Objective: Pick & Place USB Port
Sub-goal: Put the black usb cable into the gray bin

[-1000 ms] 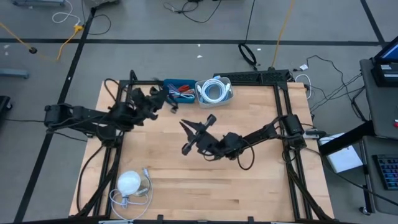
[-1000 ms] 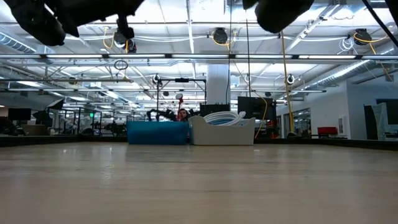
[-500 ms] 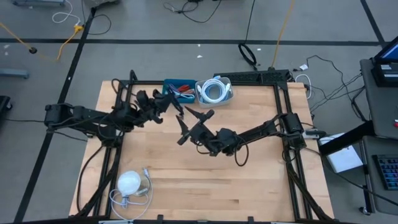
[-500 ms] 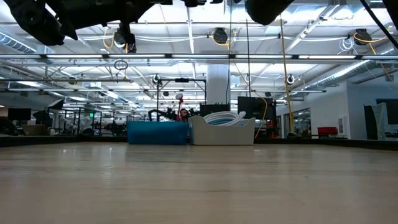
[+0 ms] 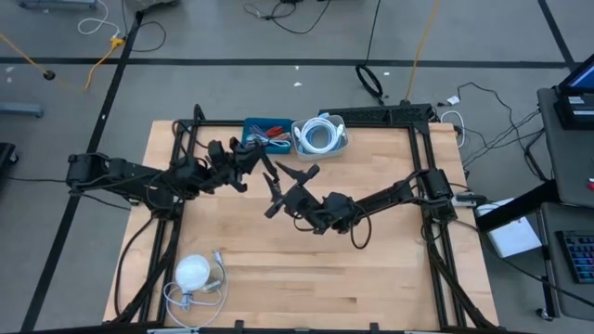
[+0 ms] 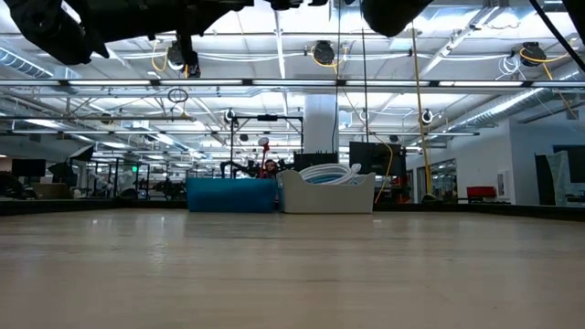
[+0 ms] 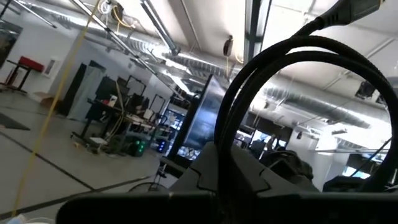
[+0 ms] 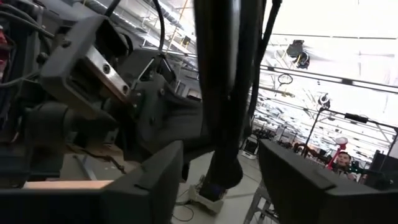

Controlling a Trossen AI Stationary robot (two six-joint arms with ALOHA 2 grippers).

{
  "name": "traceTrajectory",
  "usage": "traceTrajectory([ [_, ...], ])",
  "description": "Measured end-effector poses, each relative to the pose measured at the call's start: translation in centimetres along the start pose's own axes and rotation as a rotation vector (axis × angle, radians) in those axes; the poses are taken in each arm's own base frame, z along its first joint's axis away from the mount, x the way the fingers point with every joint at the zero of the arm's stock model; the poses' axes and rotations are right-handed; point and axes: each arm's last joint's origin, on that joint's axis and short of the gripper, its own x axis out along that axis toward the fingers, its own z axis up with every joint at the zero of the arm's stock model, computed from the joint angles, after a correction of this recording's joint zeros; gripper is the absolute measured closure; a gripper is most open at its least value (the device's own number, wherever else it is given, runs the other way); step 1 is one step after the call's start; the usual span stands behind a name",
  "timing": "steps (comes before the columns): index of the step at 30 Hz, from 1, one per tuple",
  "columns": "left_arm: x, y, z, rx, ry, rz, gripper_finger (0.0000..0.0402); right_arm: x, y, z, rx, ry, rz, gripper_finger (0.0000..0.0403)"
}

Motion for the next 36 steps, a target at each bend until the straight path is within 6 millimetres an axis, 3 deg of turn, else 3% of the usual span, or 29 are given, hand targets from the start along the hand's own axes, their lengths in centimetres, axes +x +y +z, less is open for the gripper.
traceTrajectory([
  [10, 0.0, 0.1, -0.1, 0.021, 0.004, 0.023, 0.0393, -0.6, 0.4, 0.4, -0.043, -0.018, 0.023, 0.0382],
  [15, -0.1, 0.0, -0.3, 0.048, 0.071, -0.076, 0.0386, -1.3, 0.5, 0.9, -0.030, 0.012, -0.013, 0.0387],
  [20, -1.0, 0.2, -0.2, 0.107, 0.300, -0.191, 0.0333, -3.5, 1.5, 2.0, -0.144, 0.104, -0.028, 0.0389],
  [28, -4.3, -0.2, 2.3, 0.275, 0.489, -0.282, 0.0272, -8.7, 0.9, 7.7, -0.200, 0.198, 0.010, 0.0389],
  [33, -5.6, -0.3, 3.6, 0.292, 0.506, -0.397, 0.0249, -11.4, -1.0, 11.2, -0.046, 0.219, 0.187, 0.0389],
  [36, -5.9, -0.3, 3.3, 0.263, 0.557, -0.455, 0.0241, -11.9, -3.0, 11.7, 0.208, 0.274, 0.514, 0.0389],
])
